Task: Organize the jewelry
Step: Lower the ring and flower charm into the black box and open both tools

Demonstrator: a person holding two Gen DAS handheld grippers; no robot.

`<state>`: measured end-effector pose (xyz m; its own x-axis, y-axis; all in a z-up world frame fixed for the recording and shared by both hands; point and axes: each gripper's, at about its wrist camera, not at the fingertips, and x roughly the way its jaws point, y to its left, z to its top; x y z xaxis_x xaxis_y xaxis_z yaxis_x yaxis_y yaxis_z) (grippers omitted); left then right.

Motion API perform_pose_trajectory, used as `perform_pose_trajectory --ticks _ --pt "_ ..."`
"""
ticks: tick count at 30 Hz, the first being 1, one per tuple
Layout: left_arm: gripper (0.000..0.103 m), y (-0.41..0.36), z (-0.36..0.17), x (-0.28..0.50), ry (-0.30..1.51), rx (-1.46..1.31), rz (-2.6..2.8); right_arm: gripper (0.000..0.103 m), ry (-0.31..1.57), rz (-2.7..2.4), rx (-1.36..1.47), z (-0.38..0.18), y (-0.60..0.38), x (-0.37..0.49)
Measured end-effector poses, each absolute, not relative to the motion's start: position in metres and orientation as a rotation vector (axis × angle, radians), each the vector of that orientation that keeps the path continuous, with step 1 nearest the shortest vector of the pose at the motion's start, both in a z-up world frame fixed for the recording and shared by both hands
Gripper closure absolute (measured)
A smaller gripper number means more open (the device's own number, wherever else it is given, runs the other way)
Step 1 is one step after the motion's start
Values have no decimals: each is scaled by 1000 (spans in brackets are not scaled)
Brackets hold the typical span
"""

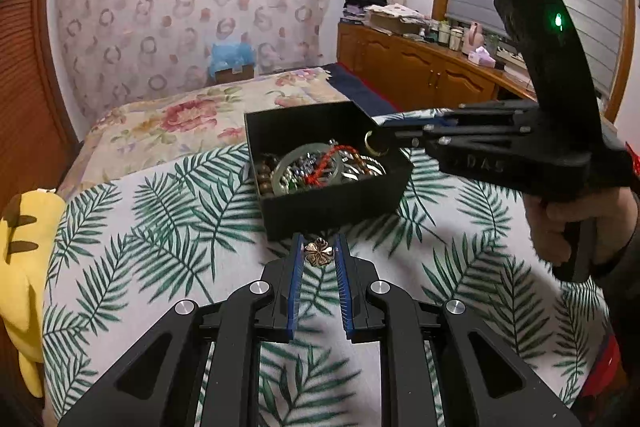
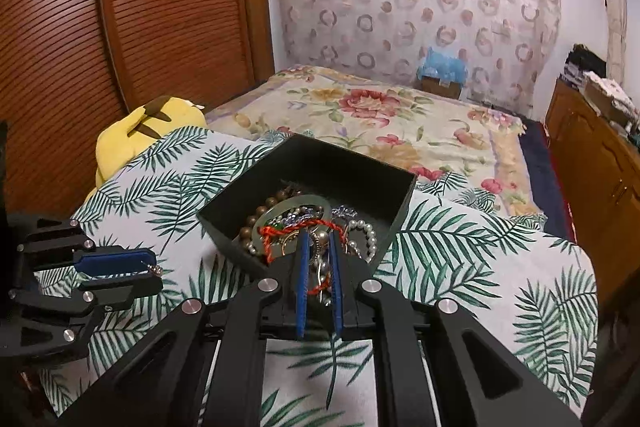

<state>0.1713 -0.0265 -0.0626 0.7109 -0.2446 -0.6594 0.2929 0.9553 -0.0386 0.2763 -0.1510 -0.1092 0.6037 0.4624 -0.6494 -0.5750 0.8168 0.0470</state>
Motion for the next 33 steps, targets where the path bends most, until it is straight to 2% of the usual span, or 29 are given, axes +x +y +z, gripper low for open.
perform_pose_trajectory --ticks 6,11,21,22,24,33 --pt "88 -28 -56 194 704 64 -282 91 709 609 -159 -113 -150 285" --pt "88 -30 -52 212 696 53 -271 75 694 606 -152 -111 -154 284" --pt "86 -39 -53 233 699 48 -253 75 678 582 -121 -106 -175 274" --pt "84 -39 -53 234 698 45 -251 75 676 582 -115 -106 -178 272" --pt "64 -39 -52 232 691 39 -244 75 667 573 -106 -104 -184 268" --pt "18 -36 -43 201 665 36 -195 75 610 518 -62 -100 -205 238"
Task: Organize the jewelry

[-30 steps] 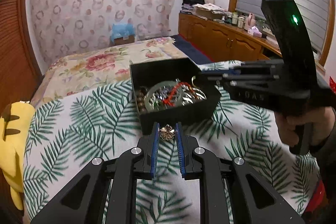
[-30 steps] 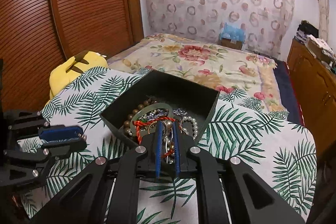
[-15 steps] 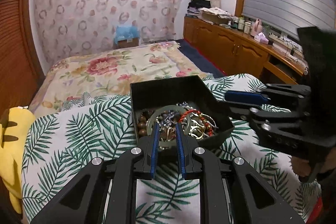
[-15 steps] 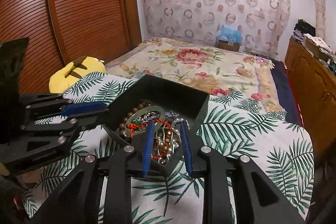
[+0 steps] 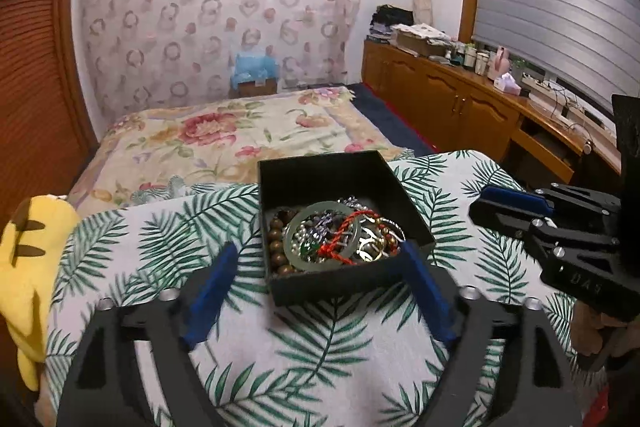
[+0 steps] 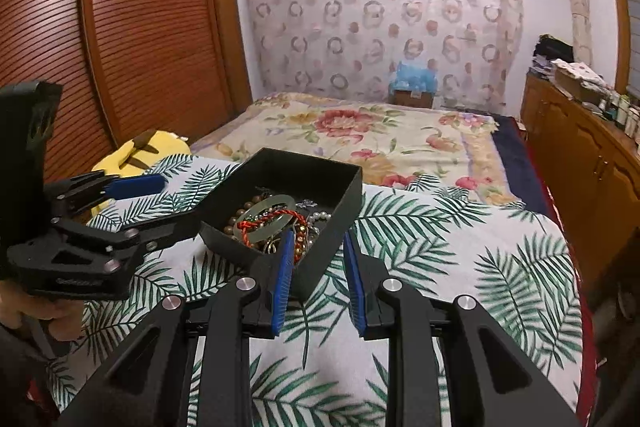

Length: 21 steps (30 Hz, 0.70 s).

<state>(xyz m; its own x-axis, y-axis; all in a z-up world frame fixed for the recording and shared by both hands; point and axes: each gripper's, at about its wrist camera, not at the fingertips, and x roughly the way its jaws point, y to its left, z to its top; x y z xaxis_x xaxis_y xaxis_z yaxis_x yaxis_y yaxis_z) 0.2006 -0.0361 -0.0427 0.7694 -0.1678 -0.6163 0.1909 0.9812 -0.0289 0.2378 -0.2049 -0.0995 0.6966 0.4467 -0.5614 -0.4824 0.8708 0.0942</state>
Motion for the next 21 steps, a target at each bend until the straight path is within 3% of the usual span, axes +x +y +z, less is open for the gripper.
perform_pose_trajectory --ticks 3,5,12,17,21 --pt "11 -35 -38 186 651 43 -181 72 595 512 -48 -97 -210 225" --pt "8 -34 -35 175 639 40 -173 61 583 507 -44 -94 -213 217" --pt "8 -30 -24 145 611 40 -137 37 542 470 -35 -83 -217 187" --pt "8 -21 -16 126 593 15 -128 11 489 428 -41 -73 -219 164" --pt "8 -17 -13 111 588 5 -114 2 471 430 -28 -67 -220 150"
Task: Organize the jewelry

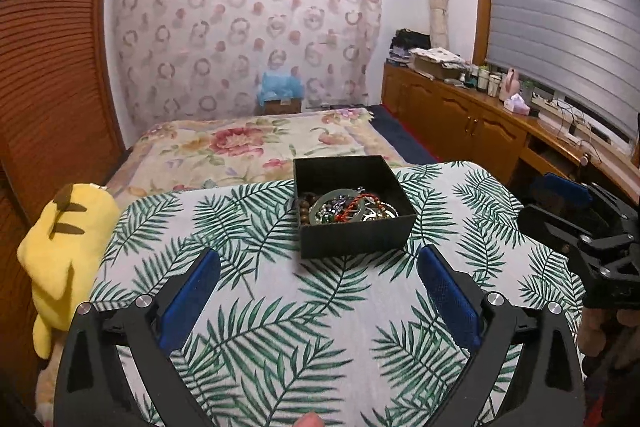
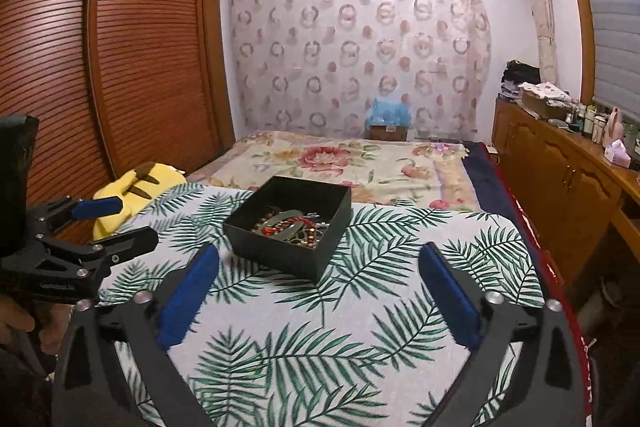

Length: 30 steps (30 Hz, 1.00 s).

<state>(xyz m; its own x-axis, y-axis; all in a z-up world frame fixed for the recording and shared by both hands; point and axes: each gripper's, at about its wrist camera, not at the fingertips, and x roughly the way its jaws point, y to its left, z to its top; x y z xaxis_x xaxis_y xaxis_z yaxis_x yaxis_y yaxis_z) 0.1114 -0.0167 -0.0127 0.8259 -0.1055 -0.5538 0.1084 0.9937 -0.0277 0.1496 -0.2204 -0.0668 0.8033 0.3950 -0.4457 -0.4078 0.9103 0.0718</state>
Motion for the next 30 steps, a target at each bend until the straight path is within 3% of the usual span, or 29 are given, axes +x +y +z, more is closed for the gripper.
perform_pose_trajectory --ticks 30 --pt "8 -7 -3 78 553 -14 -48 2 440 346 6 -62 -228 115"
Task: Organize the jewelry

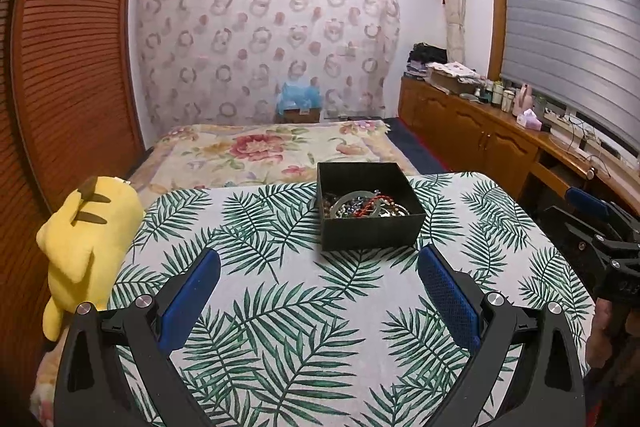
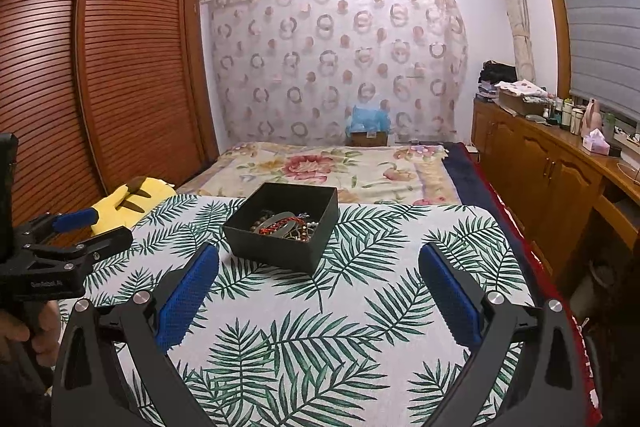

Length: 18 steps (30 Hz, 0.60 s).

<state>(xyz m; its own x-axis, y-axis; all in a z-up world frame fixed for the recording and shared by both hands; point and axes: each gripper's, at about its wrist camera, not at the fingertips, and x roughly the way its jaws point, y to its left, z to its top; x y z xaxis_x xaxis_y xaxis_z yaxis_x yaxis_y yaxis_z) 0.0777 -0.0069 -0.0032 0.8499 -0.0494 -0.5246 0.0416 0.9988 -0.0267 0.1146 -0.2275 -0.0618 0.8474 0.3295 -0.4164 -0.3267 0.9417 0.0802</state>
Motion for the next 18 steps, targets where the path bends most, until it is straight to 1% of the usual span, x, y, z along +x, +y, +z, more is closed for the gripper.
perform_pose_trajectory --ticks 18 --pt "8 -7 -2 74 548 -9 -45 2 441 346 8 -62 -228 114"
